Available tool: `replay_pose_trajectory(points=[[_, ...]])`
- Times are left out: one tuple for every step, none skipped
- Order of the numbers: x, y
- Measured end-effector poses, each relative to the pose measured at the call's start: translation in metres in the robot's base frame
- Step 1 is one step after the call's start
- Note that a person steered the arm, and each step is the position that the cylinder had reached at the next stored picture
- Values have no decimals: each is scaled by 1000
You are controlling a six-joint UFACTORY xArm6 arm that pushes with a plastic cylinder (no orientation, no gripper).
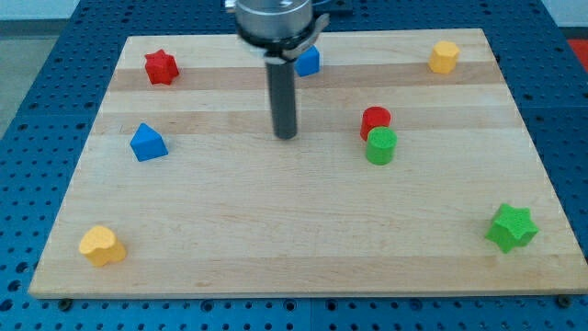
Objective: Push the green circle and red circle downwards
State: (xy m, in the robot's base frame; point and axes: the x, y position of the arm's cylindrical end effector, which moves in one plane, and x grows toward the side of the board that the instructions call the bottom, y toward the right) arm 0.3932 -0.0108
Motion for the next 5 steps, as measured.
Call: replay_pose_trajectory(points=[[-10, 27], [-10, 66], [-11, 78], [-11, 127], [-8, 146]])
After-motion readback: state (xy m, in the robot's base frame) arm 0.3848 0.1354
